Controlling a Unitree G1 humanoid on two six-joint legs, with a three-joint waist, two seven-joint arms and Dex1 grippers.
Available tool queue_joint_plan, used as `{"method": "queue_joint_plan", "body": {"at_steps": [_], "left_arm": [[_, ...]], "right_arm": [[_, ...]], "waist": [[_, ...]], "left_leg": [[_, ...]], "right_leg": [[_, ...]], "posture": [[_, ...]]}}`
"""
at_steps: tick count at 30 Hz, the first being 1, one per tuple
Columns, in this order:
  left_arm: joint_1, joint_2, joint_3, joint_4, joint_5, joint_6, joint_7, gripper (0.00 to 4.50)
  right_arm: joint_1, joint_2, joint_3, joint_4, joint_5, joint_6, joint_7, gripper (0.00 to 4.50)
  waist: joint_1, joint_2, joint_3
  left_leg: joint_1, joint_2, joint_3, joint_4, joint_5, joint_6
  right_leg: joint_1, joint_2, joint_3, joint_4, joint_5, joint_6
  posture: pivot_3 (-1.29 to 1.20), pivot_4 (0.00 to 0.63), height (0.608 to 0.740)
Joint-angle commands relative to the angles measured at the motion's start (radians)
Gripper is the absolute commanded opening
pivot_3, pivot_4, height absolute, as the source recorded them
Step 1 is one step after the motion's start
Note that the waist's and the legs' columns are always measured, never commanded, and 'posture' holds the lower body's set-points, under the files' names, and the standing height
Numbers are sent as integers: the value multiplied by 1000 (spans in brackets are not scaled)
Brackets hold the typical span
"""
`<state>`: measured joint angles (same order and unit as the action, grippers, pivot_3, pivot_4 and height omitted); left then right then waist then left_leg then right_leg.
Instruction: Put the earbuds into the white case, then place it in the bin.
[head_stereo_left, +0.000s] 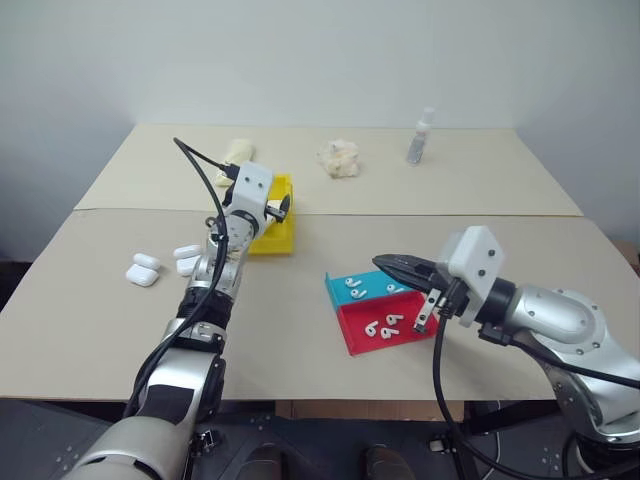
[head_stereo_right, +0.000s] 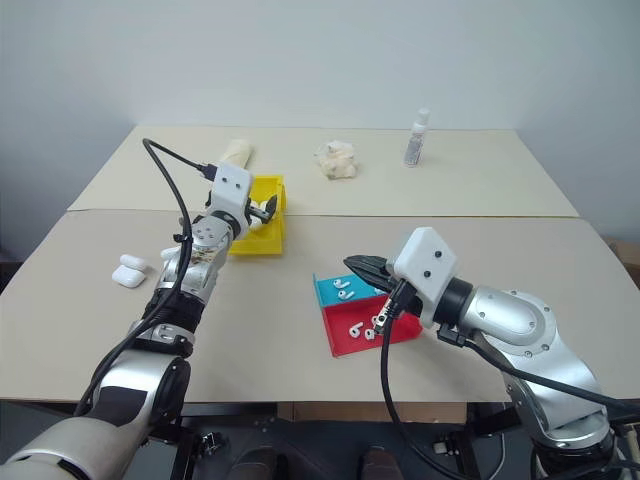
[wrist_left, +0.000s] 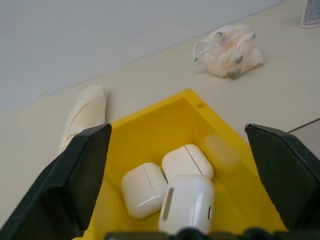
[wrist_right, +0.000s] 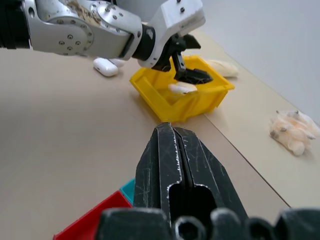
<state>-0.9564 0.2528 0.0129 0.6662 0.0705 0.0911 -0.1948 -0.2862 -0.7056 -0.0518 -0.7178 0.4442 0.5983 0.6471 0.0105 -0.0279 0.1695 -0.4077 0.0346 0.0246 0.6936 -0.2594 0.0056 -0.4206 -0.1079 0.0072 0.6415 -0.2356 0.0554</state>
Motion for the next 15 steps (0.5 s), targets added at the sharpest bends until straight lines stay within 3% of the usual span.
{"method": "queue_joint_plan", "body": {"at_steps": [1,5,10,15], "left_arm": [[40,25,45,-145,-144,-27,-196,4448],[145,106,43,-322,-249,-13,-416,4448],[346,281,54,-618,-433,91,-717,4448],[492,434,84,-801,-567,210,-873,4448]], "right_arm": [[43,-44,-54,-22,-8,-30,30,0],[142,-126,-141,-2,-12,-83,113,0],[285,-247,-317,92,-34,-197,282,0],[353,-302,-438,162,-34,-262,385,0]], "waist": [[-1,0,0],[-8,0,0],[-11,0,0],[-10,0,0]], "left_leg": [[0,0,0,0,0,0],[0,1,1,-1,0,0],[2,1,2,0,0,0],[4,2,2,0,0,0]], "right_leg": [[0,0,0,0,0,0],[0,0,1,0,0,0],[1,0,2,0,0,0],[2,0,2,1,0,0]], "posture": [[0,150,740],[0,150,740],[0,150,740],[0,150,740]]}}
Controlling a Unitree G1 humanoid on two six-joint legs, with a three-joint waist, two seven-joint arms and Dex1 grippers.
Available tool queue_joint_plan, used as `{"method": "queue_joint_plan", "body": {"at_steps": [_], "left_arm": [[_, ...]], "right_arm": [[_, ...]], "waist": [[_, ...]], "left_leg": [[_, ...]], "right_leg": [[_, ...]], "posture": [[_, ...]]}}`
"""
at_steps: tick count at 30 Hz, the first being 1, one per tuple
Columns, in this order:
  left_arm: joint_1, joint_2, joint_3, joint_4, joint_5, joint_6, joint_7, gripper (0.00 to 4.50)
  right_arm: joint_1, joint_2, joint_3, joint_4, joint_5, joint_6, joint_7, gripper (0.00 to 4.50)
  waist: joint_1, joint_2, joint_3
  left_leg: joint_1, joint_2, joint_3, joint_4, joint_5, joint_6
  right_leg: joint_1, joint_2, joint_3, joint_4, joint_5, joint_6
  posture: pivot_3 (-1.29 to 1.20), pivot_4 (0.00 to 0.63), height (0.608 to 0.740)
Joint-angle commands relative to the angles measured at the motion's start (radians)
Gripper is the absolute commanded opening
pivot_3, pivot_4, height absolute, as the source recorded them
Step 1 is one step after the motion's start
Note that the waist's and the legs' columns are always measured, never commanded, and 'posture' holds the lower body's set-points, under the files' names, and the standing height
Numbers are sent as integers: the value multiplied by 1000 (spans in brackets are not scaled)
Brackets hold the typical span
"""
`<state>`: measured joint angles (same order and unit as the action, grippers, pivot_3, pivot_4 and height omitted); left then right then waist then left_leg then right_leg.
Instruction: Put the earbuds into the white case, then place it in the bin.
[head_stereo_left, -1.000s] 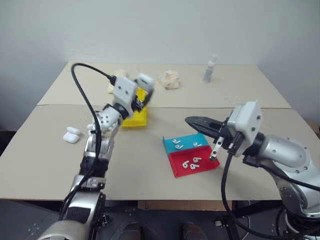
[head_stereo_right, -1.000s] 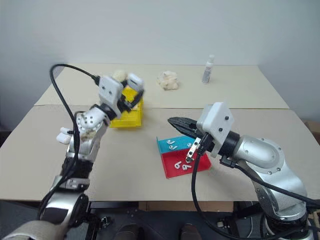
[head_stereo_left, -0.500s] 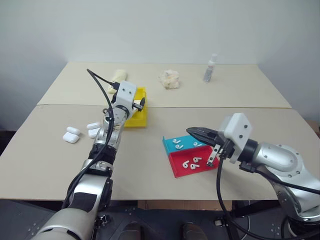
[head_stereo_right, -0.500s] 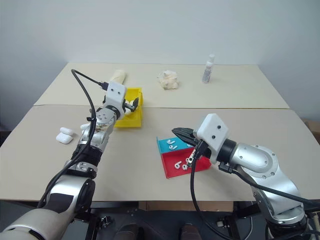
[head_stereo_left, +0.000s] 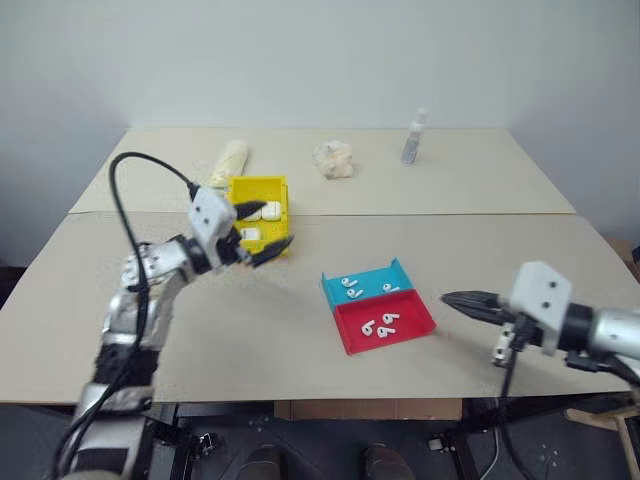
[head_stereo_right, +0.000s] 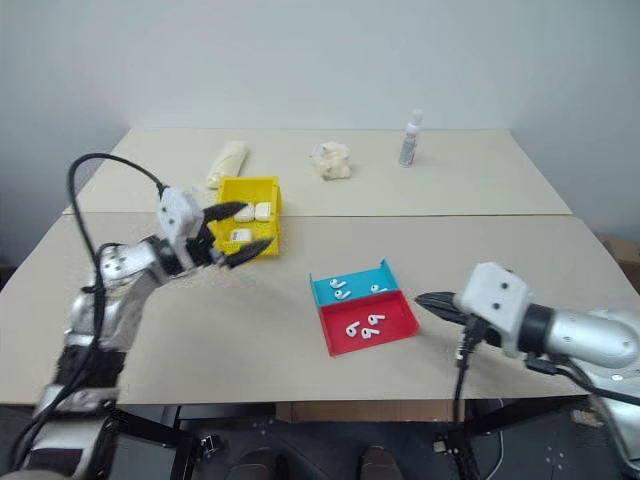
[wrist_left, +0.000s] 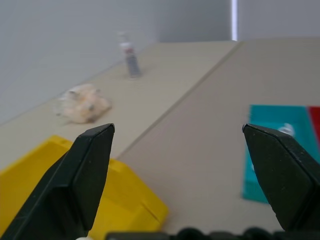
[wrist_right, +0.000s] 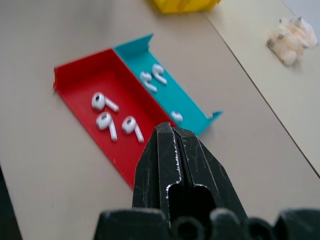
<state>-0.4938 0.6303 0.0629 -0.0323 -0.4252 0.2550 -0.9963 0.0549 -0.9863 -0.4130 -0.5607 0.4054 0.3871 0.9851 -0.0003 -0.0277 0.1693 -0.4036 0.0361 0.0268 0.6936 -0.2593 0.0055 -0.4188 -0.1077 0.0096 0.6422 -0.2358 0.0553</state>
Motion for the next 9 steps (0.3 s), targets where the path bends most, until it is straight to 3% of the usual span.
{"method": "queue_joint_plan", "body": {"at_steps": [1,5,9], "left_arm": [[49,78,39,-122,-84,60,-88,4448],[133,176,81,-200,-159,123,-168,4448],[181,206,104,-240,-187,152,-171,4448]], "right_arm": [[21,-26,-92,13,6,-58,60,0],[75,-39,-150,40,49,-81,172,0],[77,-36,-135,50,41,-100,187,0]], "waist": [[1,0,0],[2,0,0],[2,0,0]], "left_leg": [[0,0,0,0,0,0],[0,0,0,0,0,0],[0,0,0,0,0,0]], "right_leg": [[0,0,0,0,0,0],[0,0,0,-1,0,0],[0,0,0,-1,0,0]], "posture": [[0,150,740],[0,150,740],[0,150,740]]}}
